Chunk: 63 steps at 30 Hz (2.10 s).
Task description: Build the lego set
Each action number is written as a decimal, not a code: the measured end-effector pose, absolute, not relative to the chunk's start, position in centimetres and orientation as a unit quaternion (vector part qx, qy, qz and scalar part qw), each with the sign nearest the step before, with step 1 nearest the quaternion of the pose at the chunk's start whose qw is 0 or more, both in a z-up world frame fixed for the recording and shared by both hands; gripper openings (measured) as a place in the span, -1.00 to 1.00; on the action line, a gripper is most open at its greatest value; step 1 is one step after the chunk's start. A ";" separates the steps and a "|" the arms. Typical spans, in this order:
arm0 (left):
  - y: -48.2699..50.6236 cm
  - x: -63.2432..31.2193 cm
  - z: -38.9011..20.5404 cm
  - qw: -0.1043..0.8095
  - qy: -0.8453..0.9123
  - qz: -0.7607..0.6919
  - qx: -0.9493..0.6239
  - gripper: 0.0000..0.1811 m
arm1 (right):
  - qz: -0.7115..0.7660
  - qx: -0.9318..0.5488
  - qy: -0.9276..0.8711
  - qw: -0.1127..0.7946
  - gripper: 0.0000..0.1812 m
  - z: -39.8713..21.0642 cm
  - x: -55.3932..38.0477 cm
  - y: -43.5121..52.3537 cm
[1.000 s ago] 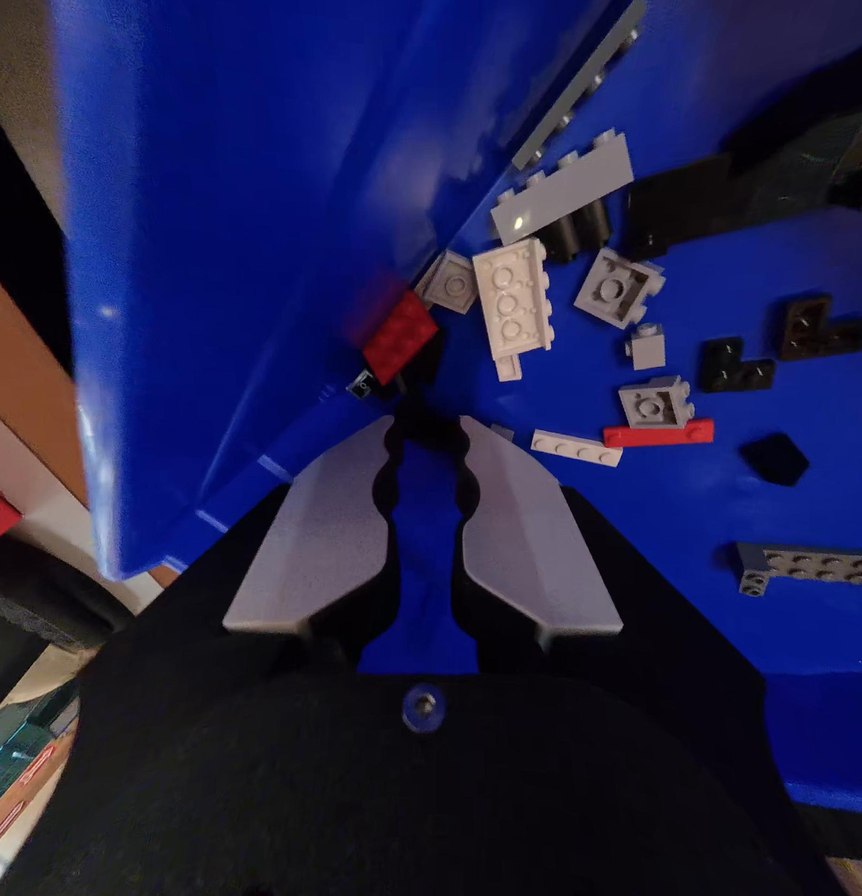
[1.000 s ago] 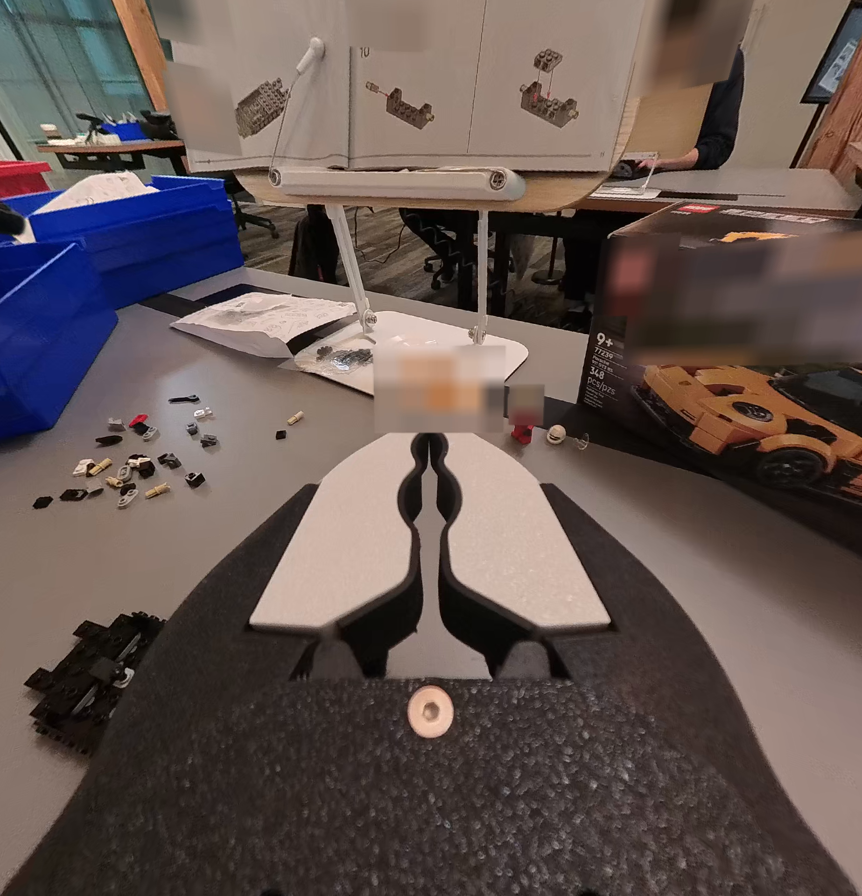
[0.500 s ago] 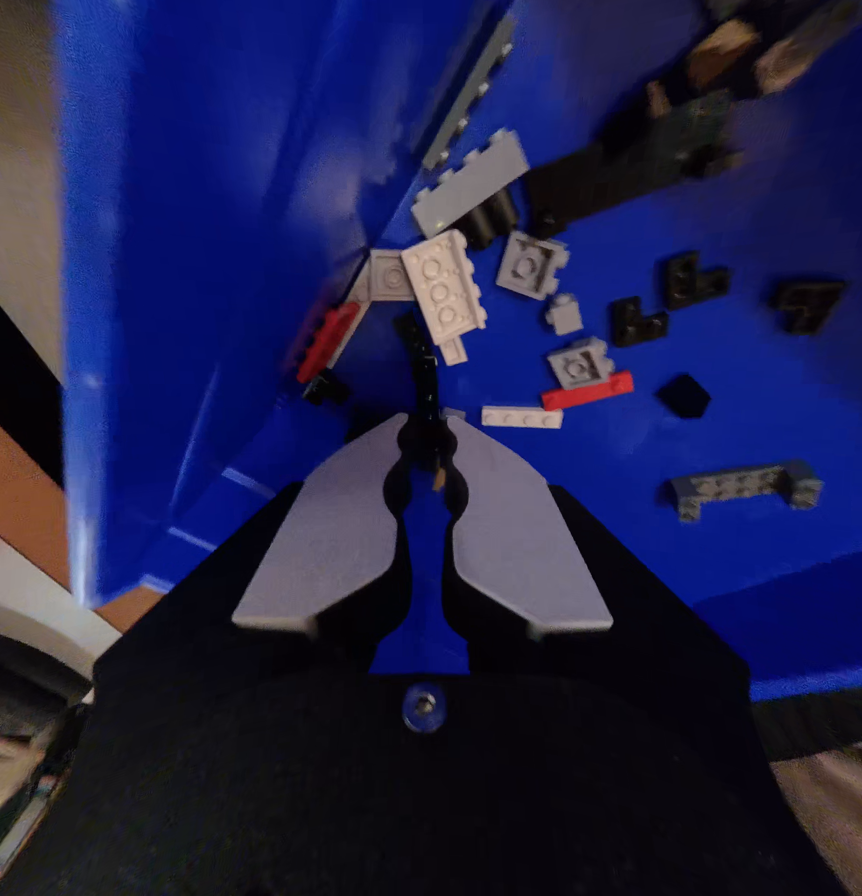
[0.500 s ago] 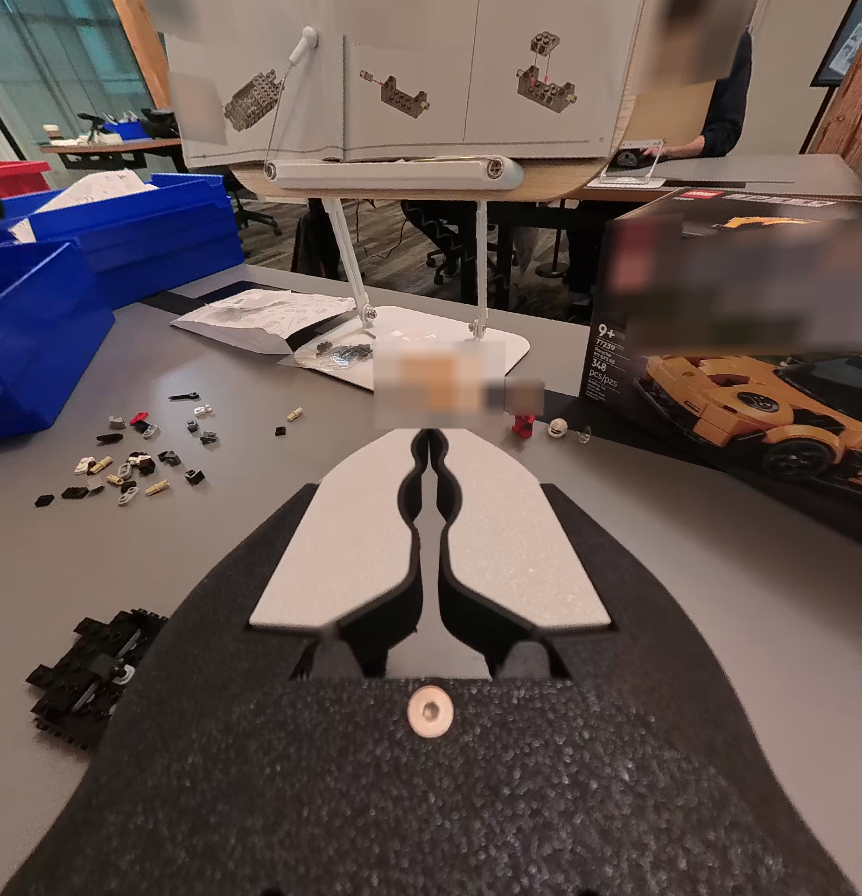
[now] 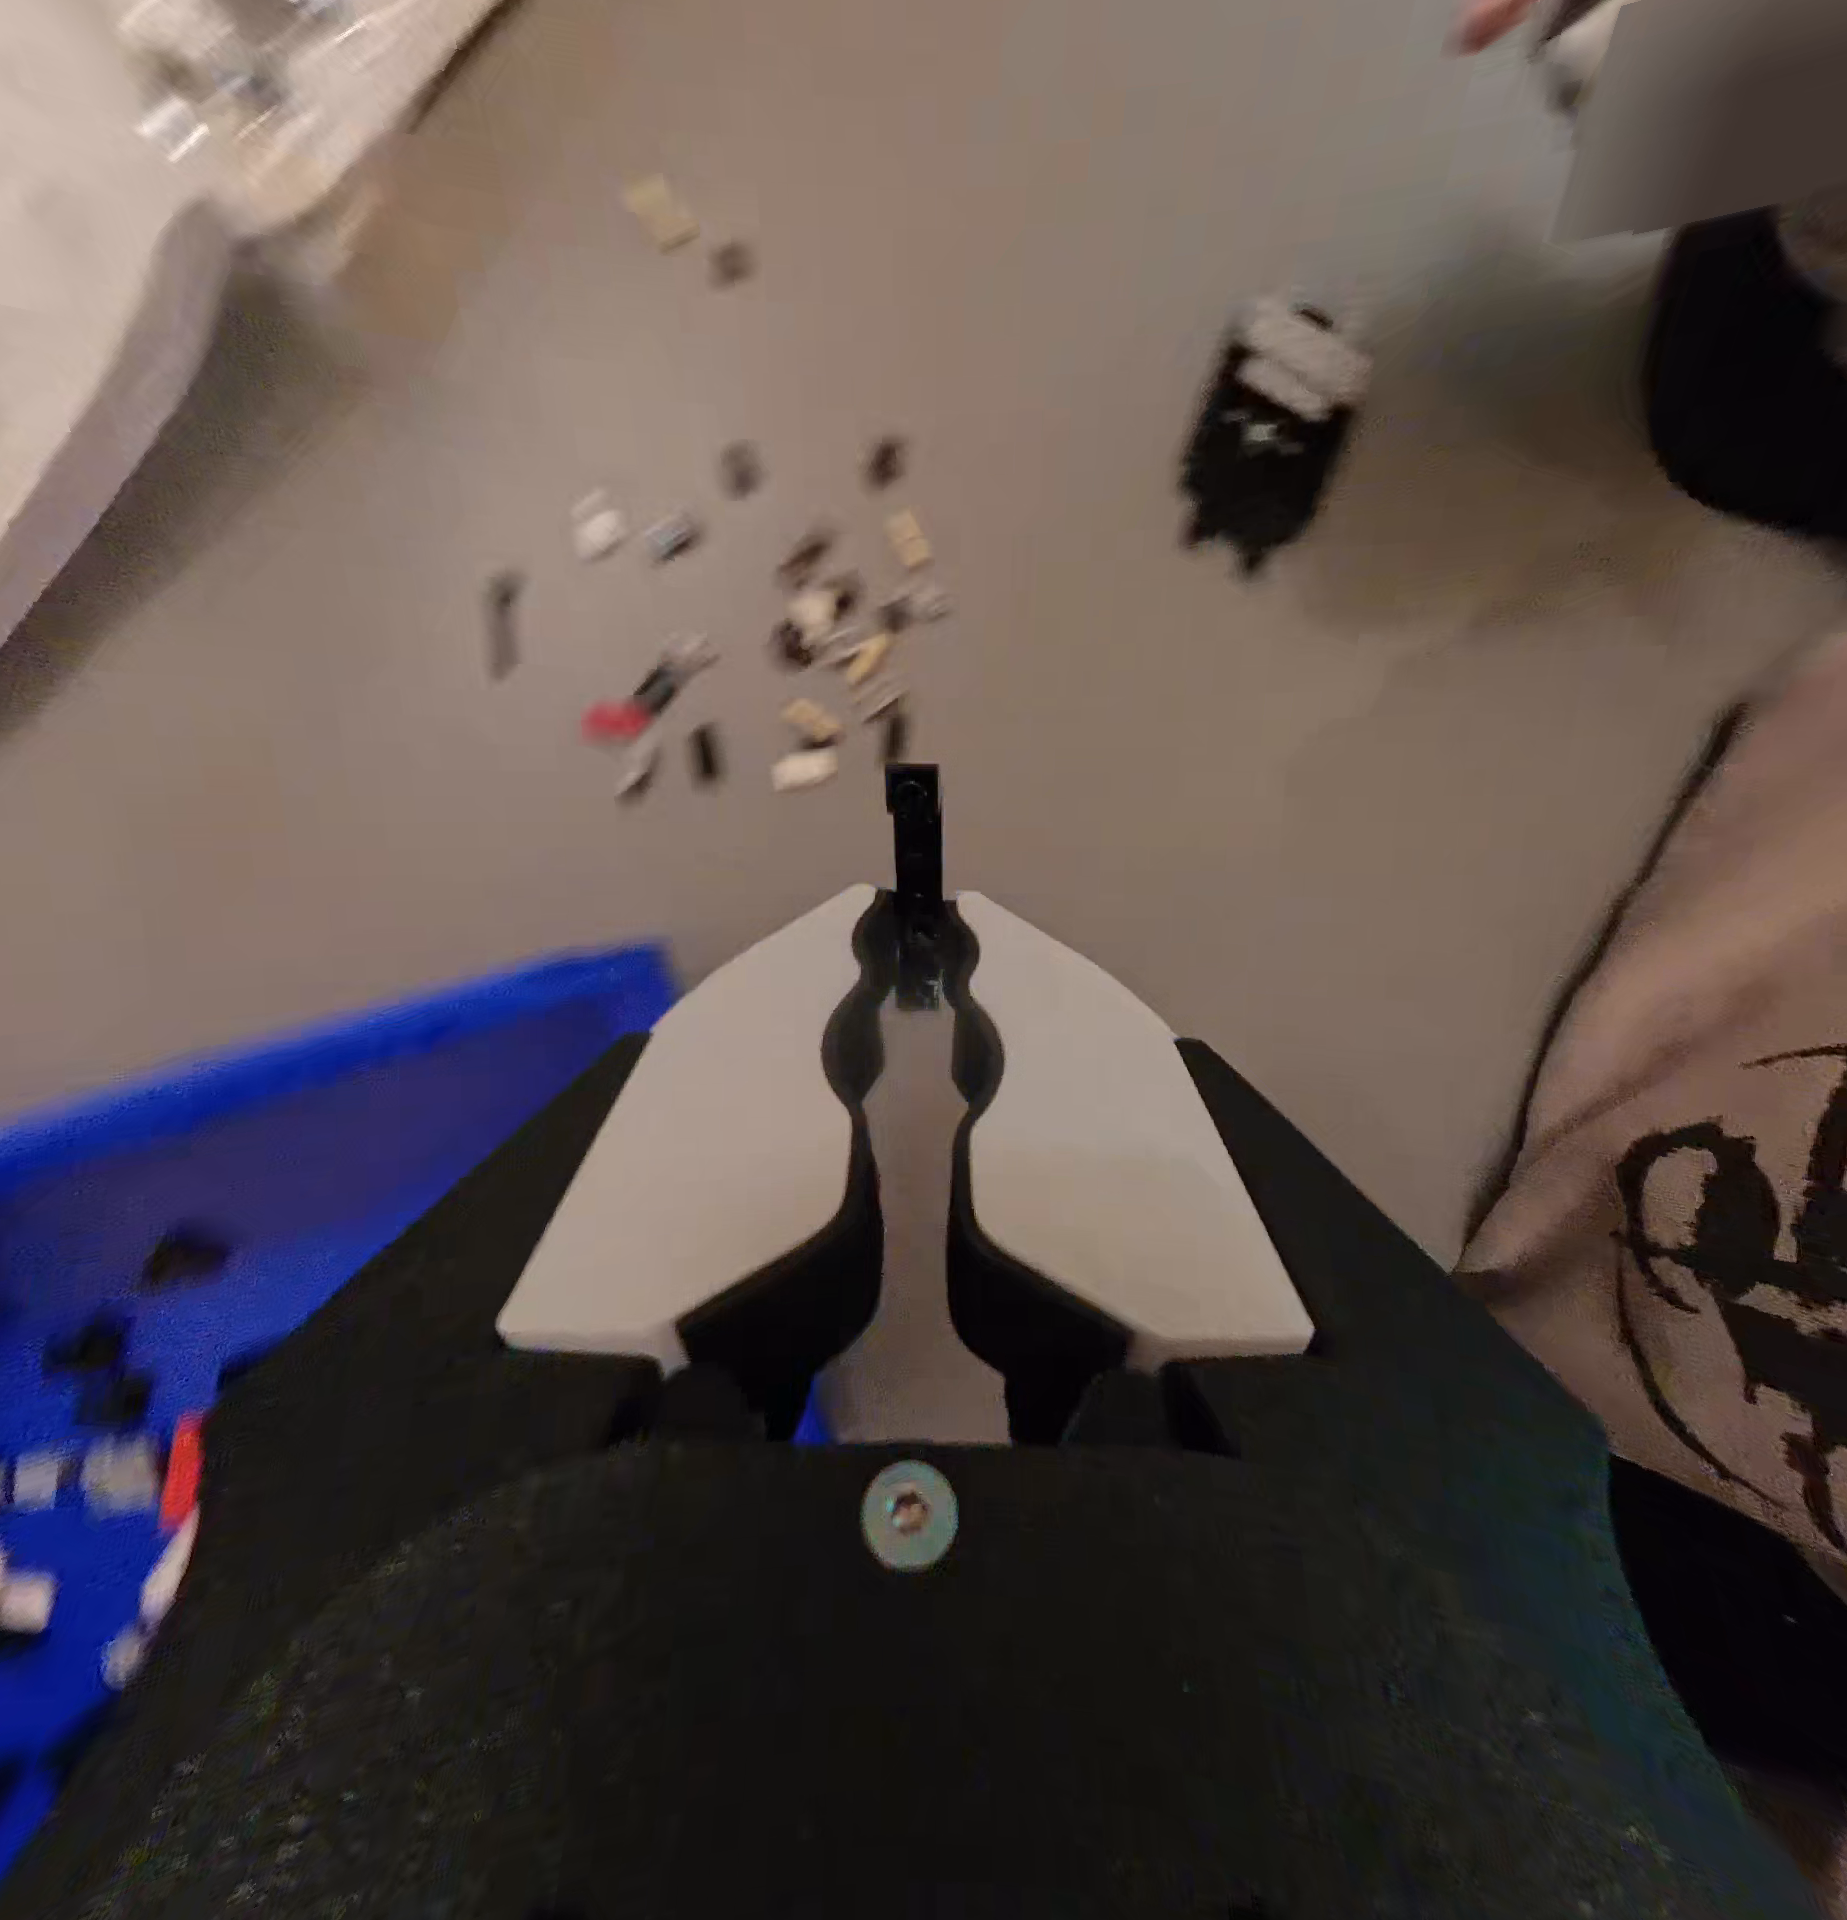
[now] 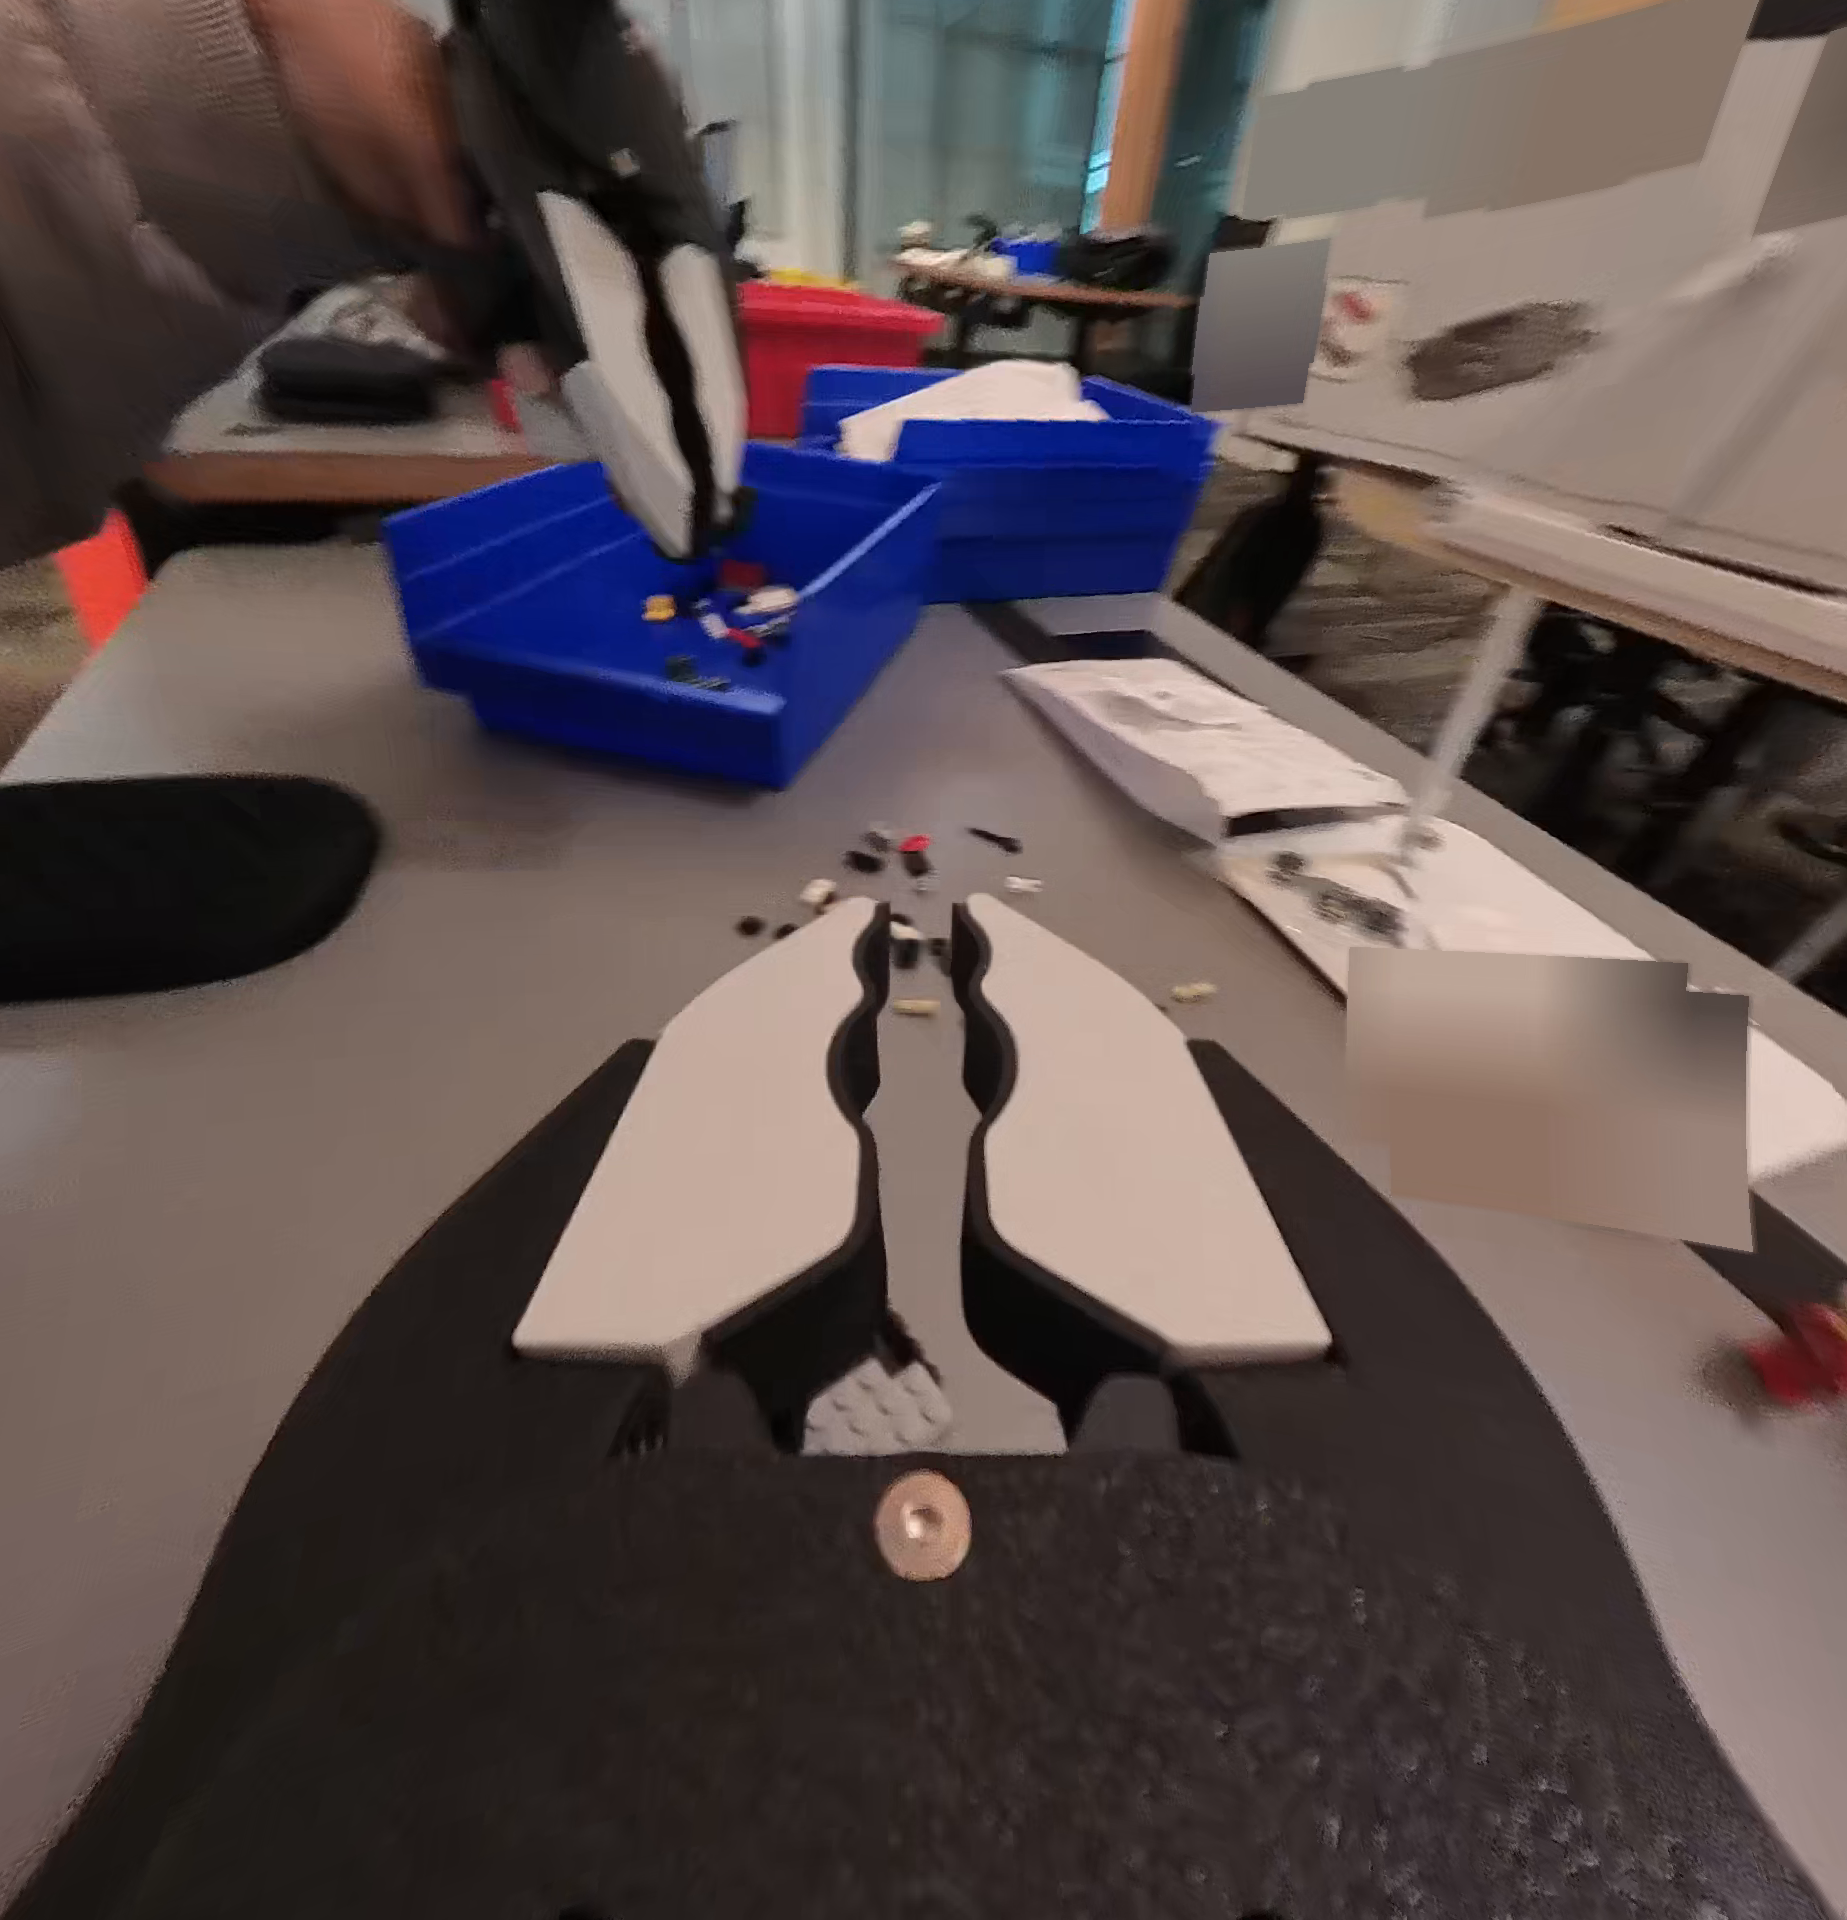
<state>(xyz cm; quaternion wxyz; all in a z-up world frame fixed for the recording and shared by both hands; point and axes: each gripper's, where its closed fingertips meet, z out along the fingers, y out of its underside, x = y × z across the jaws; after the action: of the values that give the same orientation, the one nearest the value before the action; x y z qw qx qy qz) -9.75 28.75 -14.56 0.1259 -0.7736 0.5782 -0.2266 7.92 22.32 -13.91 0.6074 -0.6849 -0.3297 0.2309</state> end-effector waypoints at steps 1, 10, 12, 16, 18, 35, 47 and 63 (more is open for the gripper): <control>27.0 -7.7 -14.6 0.127 0.608 -0.232 -0.749 -0.91 | 0.236 -0.681 -0.355 0.596 -0.88 -13.9 6.6 21.8; 17.9 2.6 -16.3 0.117 0.756 -0.236 -0.599 -0.91 | 0.280 -0.684 -0.390 0.550 -0.77 -13.8 3.2 18.8; 17.3 3.6 -16.7 0.117 0.766 -0.239 -0.586 -0.91 | 0.282 -0.688 -0.387 0.544 -0.89 -14.1 3.8 18.1; 17.7 5.4 -16.3 0.158 0.745 -0.279 -0.585 -0.91 | 0.265 -0.704 -0.353 0.556 -0.90 -14.1 6.6 17.9; 19.8 5.2 -16.6 0.200 0.731 -0.253 -0.602 -0.77 | 0.205 -0.734 -0.314 0.566 -0.90 -15.2 10.7 19.2; 34.5 -10.4 -13.7 0.452 0.411 -0.209 -0.763 -0.87 | 0.001 -0.856 -0.250 0.453 -0.75 -25.9 21.0 21.0; 45.3 -34.0 -17.1 0.221 0.297 0.020 -0.929 -0.83 | 0.091 -0.786 -0.180 0.584 -0.79 -19.8 20.2 20.9; 45.1 -34.6 -25.9 0.015 0.472 0.052 -0.880 -0.77 | 0.089 -0.793 -0.183 0.574 -0.81 -20.9 20.7 20.7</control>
<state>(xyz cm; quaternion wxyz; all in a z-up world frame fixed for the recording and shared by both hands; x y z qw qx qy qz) -34.58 45.13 -25.89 0.0149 -0.8797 0.4724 0.0523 20.71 20.66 -20.94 0.5737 -0.7934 -0.1829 0.0895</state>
